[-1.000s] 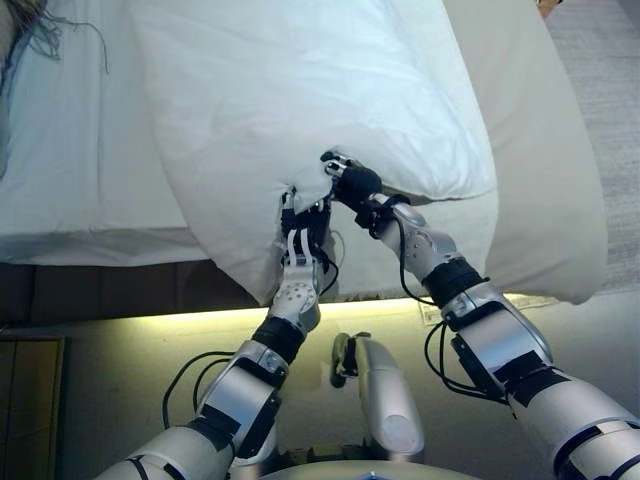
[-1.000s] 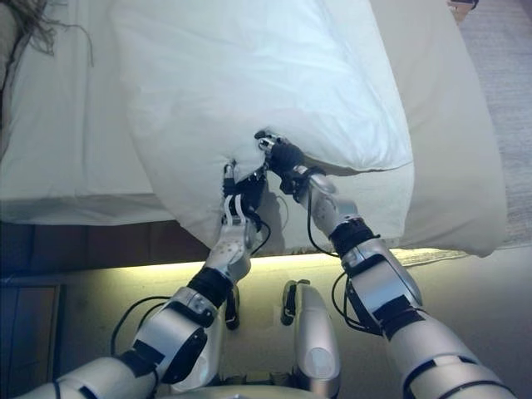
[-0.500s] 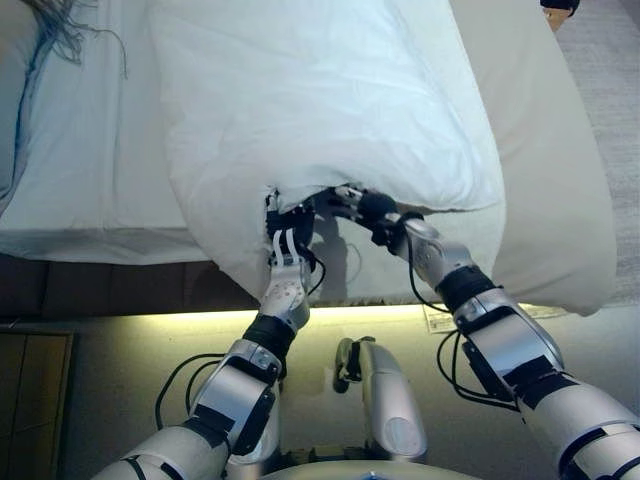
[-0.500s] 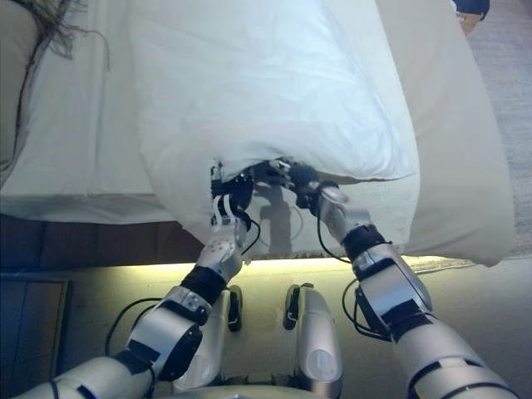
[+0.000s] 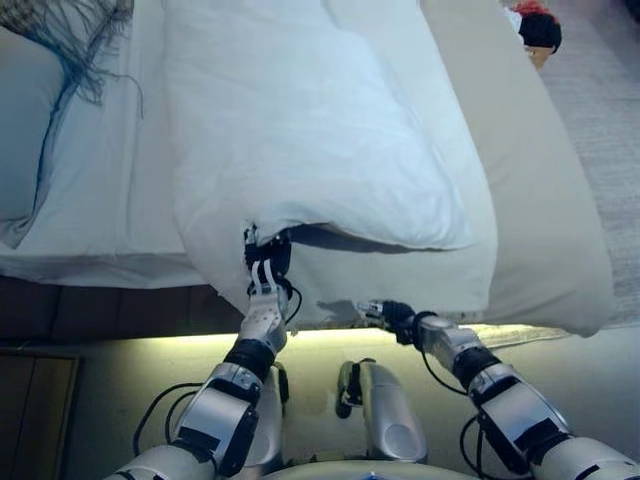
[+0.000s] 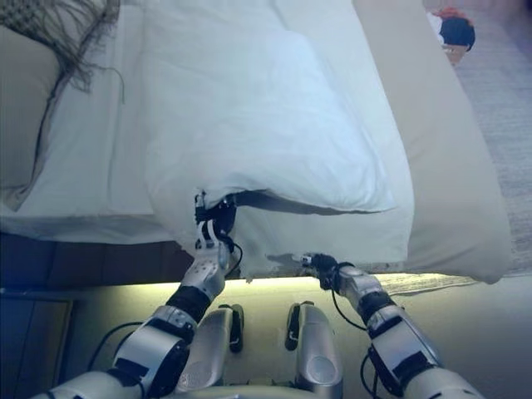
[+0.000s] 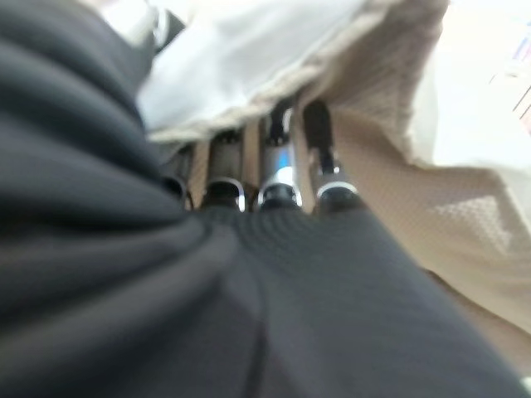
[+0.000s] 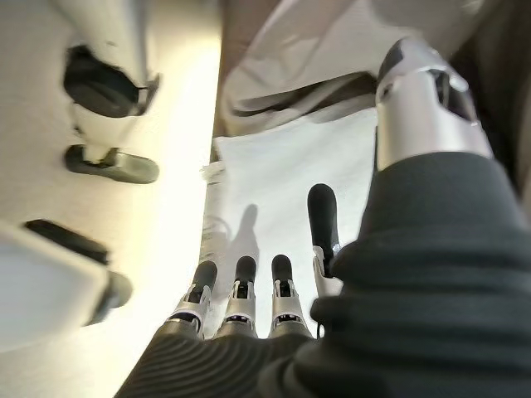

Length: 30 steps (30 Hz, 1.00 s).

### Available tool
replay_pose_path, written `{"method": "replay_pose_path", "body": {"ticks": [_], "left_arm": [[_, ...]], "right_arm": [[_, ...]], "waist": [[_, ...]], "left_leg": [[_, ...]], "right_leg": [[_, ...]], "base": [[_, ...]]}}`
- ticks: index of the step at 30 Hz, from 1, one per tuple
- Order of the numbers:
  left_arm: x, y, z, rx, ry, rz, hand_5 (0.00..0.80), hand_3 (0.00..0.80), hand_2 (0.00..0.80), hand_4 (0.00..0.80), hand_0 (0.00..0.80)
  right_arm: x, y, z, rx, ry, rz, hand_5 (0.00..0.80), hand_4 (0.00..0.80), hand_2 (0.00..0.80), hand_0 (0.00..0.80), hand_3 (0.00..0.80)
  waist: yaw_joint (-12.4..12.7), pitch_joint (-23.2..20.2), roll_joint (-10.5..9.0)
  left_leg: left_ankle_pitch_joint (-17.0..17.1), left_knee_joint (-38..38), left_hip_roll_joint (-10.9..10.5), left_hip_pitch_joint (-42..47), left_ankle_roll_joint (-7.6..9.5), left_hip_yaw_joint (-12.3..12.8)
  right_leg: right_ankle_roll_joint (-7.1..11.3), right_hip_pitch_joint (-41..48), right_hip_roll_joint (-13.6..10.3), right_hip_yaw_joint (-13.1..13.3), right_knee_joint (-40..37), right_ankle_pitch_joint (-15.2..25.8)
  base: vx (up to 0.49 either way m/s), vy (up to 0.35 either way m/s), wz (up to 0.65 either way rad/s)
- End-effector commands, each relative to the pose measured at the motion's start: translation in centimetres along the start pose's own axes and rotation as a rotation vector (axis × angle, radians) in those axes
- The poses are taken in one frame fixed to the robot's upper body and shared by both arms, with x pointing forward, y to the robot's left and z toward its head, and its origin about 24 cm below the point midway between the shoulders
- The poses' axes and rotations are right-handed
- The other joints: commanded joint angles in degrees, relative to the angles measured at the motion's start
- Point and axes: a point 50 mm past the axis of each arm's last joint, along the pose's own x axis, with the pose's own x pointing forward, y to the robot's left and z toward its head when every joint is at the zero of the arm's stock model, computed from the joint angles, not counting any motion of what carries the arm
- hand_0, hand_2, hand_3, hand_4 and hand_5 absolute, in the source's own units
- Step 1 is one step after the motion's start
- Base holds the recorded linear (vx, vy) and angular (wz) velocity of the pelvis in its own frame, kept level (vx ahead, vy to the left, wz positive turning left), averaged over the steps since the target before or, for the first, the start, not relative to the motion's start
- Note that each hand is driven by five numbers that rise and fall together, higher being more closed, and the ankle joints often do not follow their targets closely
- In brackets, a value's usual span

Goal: Make the bed neatly

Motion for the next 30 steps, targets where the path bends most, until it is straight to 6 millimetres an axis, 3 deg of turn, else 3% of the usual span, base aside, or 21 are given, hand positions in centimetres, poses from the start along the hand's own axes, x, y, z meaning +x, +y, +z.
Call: {"method": "replay_pose_path", "body": {"ticks": [1, 10, 15, 23, 25, 30], "left_arm": [[0.6, -2.1, 0.5, -0.027, 0.0, -0.169, 0.8, 0.8, 0.8, 0.8, 0.8], [-0.7, -1.1, 5.8, -0.007, -0.071, -0.189, 0.8, 0.8, 0.8, 0.8, 0.8], [-1.8, -1.0, 8.4, 0.029, -0.096, -0.199, 0.8, 0.8, 0.8, 0.8, 0.8], [-4.7, 0.5, 13.0, 0.094, -0.25, -0.126, 0.8, 0.8, 0.8, 0.8, 0.8], [-6.2, 1.2, 15.6, 0.118, -0.328, -0.084, 0.8, 0.8, 0.8, 0.8, 0.8], [-8.9, 2.0, 19.8, 0.168, -0.436, -0.031, 0.8, 0.8, 0.8, 0.8, 0.8]], "right_arm": [[-0.2, -0.6, -1.1, 0.042, -0.024, -0.002, 0.0, 0.0, 0.0, 0.0, 0.0], [-2.5, -4.1, -8.7, 0.226, 0.098, -0.13, 0.0, 0.0, 0.0, 0.0, 0.0], [-3.7, -5.1, -11.1, 0.309, 0.126, -0.178, 0.0, 0.0, 0.0, 0.0, 0.0], [-4.0, -4.8, -12.7, 0.391, 0.113, -0.196, 0.0, 0.0, 0.0, 0.0, 0.0], [-4.0, -4.8, -12.8, 0.411, 0.105, -0.202, 0.0, 0.0, 0.0, 0.0, 0.0], [-4.0, -5.0, -12.7, 0.436, 0.091, -0.22, 0.0, 0.0, 0.0, 0.0, 0.0]], "waist": [[1.46, -2.6, 0.7], [3.12, -8.26, 1.49], [5.15, -11.77, 1.97], [8.72, -14.79, 2.79], [10.01, -15.39, 2.98], [11.87, -16.07, 3.52]], "left_leg": [[4.32, -4.89, -0.12, 2.34, 1.01, -3.17], [7.17, -16.24, -0.52, 11.59, 0.1, -3.62], [9.84, -24.52, -0.8, 17.05, -0.75, -4.26], [12.81, -31.98, -0.93, 20.65, -1.36, -6.12], [13.78, -33.69, -1.0, 21.04, -1.65, -6.61], [15.26, -36.5, -1.35, 21.51, -1.87, -7.85]], "right_leg": [[1.55, 4.39, -1.18, -0.09, -5.26, 4.84], [2.49, 14.6, -0.37, -2.86, -16.33, 6.36], [2.68, 21.53, 0.76, -5.27, -25.98, 8.59], [2.85, 26.19, 1.68, -8.01, -32.97, 10.68], [2.85, 27.09, 1.92, -8.78, -34.66, 11.19], [2.82, 28.59, 2.26, -9.81, -37.84, 12.11]], "base": [[0.076, 0.039, 0.01], [0.094, 0.017, 0.07], [0.102, 0.001, 0.19], [0.017, -0.008, 0.2], [-0.028, -0.023, 0.12], [-0.067, -0.007, 0.17]]}}
